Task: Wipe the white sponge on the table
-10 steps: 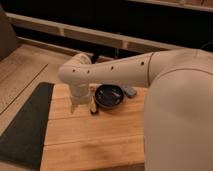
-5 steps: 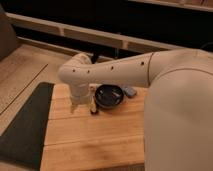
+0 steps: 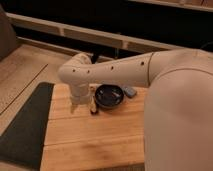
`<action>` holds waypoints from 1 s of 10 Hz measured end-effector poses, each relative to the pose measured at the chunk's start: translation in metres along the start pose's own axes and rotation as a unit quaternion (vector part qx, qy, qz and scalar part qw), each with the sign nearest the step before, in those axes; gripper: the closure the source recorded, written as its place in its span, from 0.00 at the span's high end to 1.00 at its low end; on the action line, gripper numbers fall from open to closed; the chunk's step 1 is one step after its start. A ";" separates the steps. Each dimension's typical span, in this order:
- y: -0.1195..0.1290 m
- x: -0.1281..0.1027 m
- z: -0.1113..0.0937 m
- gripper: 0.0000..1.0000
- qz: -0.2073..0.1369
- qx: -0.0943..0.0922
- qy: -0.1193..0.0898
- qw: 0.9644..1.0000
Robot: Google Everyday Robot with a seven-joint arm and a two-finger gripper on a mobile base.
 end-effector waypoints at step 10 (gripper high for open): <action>0.000 0.006 -0.010 0.65 -0.106 -0.023 0.015 0.994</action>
